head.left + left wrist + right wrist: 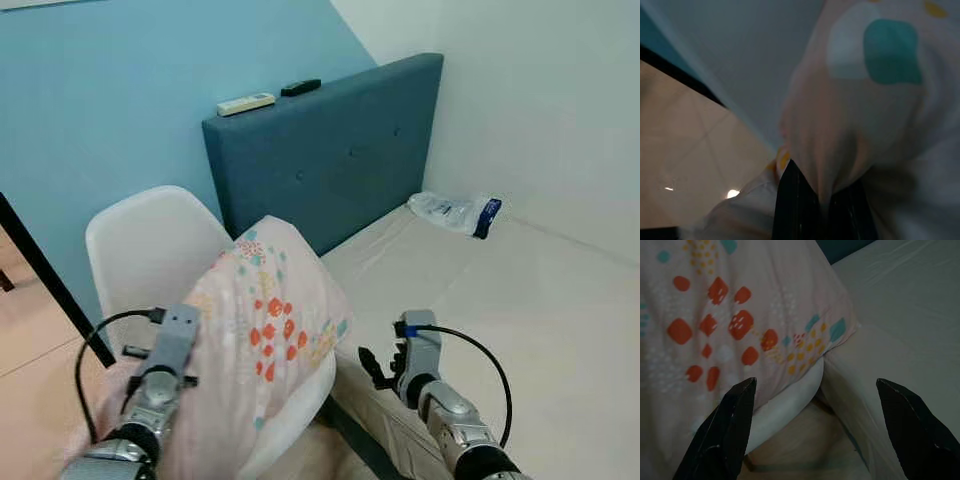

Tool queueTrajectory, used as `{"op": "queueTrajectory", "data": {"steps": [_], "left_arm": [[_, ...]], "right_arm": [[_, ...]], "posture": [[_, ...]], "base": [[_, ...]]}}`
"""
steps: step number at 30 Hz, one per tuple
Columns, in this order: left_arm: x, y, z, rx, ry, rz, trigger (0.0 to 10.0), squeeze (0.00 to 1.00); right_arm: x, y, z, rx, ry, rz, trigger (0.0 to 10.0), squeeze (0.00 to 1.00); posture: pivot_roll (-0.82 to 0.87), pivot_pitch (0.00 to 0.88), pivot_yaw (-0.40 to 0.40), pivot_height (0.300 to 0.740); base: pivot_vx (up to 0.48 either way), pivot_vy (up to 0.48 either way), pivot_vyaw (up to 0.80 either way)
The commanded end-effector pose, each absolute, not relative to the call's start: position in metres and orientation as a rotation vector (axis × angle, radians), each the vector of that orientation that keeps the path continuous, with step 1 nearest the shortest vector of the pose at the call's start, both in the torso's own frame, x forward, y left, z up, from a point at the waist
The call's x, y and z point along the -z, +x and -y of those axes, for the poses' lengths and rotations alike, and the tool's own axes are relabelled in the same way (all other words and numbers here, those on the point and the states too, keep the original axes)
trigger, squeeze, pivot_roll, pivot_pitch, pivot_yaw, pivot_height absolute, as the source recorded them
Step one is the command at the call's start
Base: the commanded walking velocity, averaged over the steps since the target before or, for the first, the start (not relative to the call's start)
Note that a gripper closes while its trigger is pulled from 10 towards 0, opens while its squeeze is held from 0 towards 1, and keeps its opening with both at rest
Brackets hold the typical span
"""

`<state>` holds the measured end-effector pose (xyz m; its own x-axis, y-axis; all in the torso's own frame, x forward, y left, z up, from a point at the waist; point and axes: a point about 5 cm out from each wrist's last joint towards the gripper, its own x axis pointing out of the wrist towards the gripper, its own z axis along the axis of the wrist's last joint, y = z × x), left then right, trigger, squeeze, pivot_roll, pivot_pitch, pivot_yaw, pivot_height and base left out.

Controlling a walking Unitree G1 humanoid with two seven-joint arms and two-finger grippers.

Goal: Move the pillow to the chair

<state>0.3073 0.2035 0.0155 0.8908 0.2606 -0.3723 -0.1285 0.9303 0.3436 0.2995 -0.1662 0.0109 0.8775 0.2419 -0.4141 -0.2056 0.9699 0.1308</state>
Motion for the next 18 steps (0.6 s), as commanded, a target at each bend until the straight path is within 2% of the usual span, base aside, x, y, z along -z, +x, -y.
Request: {"op": "queueTrajectory", "data": {"steps": [1, 5, 18], "left_arm": [[-0.017, 0.310, -0.193, -0.204, 0.245, -0.409, 10.0, 0.00], [-0.015, 0.308, -0.193, -0.226, 0.238, -0.415, 10.0, 0.00], [-0.028, 0.309, -0.228, -0.348, 0.324, -0.362, 10.0, 0.00]], "right_arm": [[-0.011, 0.300, 0.163, -0.243, 0.086, -0.435, 10.0, 0.00], [-0.011, 0.299, 0.162, -0.250, 0.090, -0.432, 10.0, 0.00], [-0.011, 0.297, 0.152, -0.292, 0.107, -0.410, 10.0, 0.00]], "posture": [[-0.13, 0.000, 0.032, 0.720], [-0.13, 0.000, 0.032, 0.710], [-0.12, 0.000, 0.032, 0.655]], "base": [[0.000, 0.000, 0.00], [0.000, 0.000, 0.00], [0.000, 0.000, 0.00]]}}
